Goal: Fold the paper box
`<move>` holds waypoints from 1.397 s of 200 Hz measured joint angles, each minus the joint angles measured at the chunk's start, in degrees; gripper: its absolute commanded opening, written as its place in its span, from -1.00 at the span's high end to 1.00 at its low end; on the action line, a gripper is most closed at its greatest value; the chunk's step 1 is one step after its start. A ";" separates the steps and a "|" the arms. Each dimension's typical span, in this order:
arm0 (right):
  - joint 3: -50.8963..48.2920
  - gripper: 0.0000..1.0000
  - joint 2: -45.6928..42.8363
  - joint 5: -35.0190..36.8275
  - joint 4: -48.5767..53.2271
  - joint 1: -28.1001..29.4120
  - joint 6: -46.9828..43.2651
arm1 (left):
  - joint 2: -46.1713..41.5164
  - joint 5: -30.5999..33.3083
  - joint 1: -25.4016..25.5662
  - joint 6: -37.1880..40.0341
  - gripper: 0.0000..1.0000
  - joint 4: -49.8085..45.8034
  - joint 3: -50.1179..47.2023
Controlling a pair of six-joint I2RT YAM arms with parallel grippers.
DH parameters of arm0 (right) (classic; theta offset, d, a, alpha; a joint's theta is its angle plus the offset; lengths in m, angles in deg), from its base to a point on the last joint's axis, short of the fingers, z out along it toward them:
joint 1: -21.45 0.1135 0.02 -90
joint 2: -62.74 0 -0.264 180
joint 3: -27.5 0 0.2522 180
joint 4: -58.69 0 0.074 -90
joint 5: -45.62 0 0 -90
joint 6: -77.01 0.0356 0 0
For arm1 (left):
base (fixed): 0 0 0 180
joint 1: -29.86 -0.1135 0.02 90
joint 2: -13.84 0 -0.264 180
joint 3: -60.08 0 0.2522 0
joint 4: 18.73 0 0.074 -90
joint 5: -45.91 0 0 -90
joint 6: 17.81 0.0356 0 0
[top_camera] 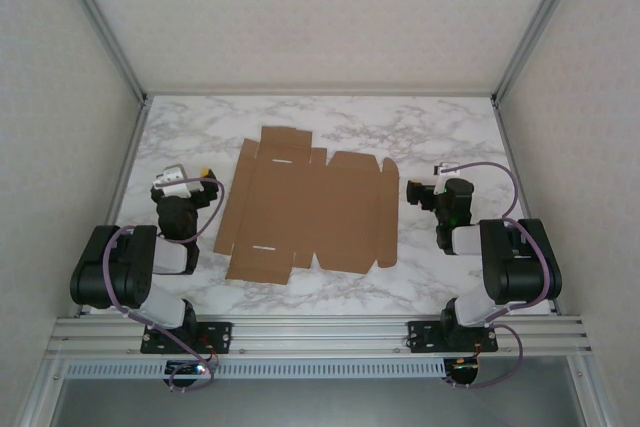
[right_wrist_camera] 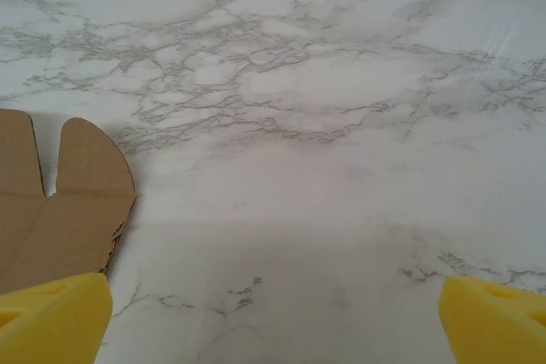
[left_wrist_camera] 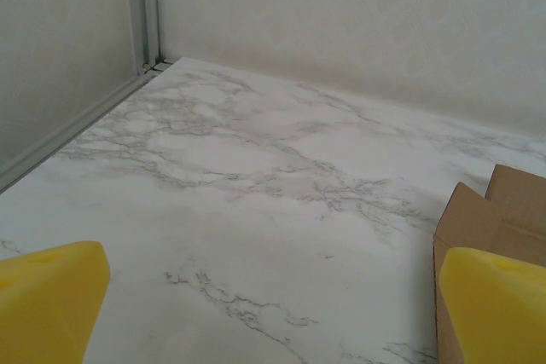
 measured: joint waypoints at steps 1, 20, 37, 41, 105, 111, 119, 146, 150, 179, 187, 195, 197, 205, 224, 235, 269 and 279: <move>0.00 -0.98 0.00 0.00 0.00 0.00 0.00 | 0.02 0.00 0.00 0.00 -0.99 0.00 0.00; 0.00 -0.98 0.00 0.02 0.00 0.00 0.00 | 0.00 -0.02 0.00 0.00 -0.99 0.00 0.00; 0.00 -0.98 0.00 0.02 0.02 0.00 0.00 | 0.02 -0.02 0.00 0.00 -0.99 0.00 0.00; 0.00 -0.98 0.00 0.00 0.02 0.00 0.00 | 0.00 -0.02 0.00 0.00 -0.99 0.00 0.00; 3.08 -0.98 -1.84 0.20 8.02 0.83 -0.76 | -6.60 0.94 2.08 1.18 -0.99 -11.65 3.82; 4.92 -0.98 -3.30 0.24 11.58 1.62 -1.42 | -8.94 1.16 3.13 1.84 -0.99 -14.05 5.25; 7.08 -0.98 -6.08 0.42 14.82 3.08 -2.01 | -12.17 1.51 4.76 2.84 -0.99 -16.26 6.84; 10.95 -0.98 -19.63 0.68 19.15 9.38 -0.72 | -23.54 1.97 12.66 3.98 -0.99 -22.49 12.15; 11.76 -0.98 -21.22 0.85 20.44 10.40 -0.46 | -24.70 2.14 13.86 3.37 -0.99 -23.82 13.03; 23.67 -0.98 -28.55 5.70 34.38 23.30 -1.73 | -30.95 7.23 22.80 -4.33 -0.99 -39.89 22.36; 27.26 -0.98 -29.86 8.31 37.94 27.65 -1.88 | -32.06 8.70 24.90 -6.82 -0.99 -45.90 25.49; 31.26 -0.98 -30.93 10.43 42.23 30.91 -1.05 | -32.85 9.92 26.56 -9.53 -0.99 -51.82 28.70; 32.33 -0.98 -31.12 10.84 43.45 31.39 -0.79 | -33.00 10.19 26.86 -10.51 -0.99 -53.81 29.68; 36.98 -0.98 -31.47 11.82 48.09 32.24 1.14 | -33.24 10.86 27.56 -13.44 -0.99 -60.39 33.42; 45.42 -0.98 -30.71 11.23 54.90 31.43 6.25 | -33.00 12.46 27.10 -19.54 -0.99 -73.70 41.18; 48.50 -0.98 -29.22 8.09 57.22 30.36 8.59 | -33.88 11.72 25.79 -22.49 -0.99 -77.18 42.10; 58.86 -0.98 -12.74 5.97 62.49 30.51 10.93 | -39.93 4.59 20.37 -30.80 -0.99 -83.25 34.32; 61.07 -0.98 -6.36 6.29 64.13 31.10 10.23 | -40.74 2.23 20.31 -32.44 -0.99 -84.50 32.41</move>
